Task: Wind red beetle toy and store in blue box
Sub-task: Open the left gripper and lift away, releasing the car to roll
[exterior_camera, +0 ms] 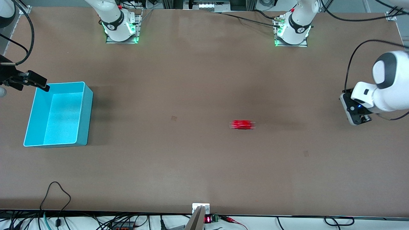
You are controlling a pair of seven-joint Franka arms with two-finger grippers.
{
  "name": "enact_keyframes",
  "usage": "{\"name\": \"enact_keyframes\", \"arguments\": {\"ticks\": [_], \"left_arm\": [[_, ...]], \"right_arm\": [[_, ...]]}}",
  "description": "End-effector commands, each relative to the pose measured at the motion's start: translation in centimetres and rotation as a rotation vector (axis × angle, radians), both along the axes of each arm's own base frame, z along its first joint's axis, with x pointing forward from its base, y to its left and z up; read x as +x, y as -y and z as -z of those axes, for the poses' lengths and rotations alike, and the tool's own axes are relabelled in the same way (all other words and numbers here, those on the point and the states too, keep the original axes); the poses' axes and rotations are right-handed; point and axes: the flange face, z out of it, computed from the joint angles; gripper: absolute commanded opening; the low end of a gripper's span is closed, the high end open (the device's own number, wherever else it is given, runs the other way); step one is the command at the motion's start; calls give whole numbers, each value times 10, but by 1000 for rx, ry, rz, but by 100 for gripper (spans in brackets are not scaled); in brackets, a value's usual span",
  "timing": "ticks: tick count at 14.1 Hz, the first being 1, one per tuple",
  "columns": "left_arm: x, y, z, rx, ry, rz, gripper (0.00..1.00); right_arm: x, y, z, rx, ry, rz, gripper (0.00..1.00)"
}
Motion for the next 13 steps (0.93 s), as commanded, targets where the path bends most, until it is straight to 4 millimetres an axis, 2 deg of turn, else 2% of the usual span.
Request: {"name": "enact_keyframes", "arguments": {"ticks": [1,4,10,13], "left_arm": [[5,16,-46,41,-64,-147,100],[3,46,-72,106,-108,-306,100],[0,59,-116,198,-63,-606,100],[-4,79,-126,253,-76,-729,100]], "right_arm": [[2,2,-5,-4,10,1,100],[2,2,-4,-4,8,1,100],[4,4,-1,-2,2,4,100],[4,3,-3,-2,11,3,100]]}}
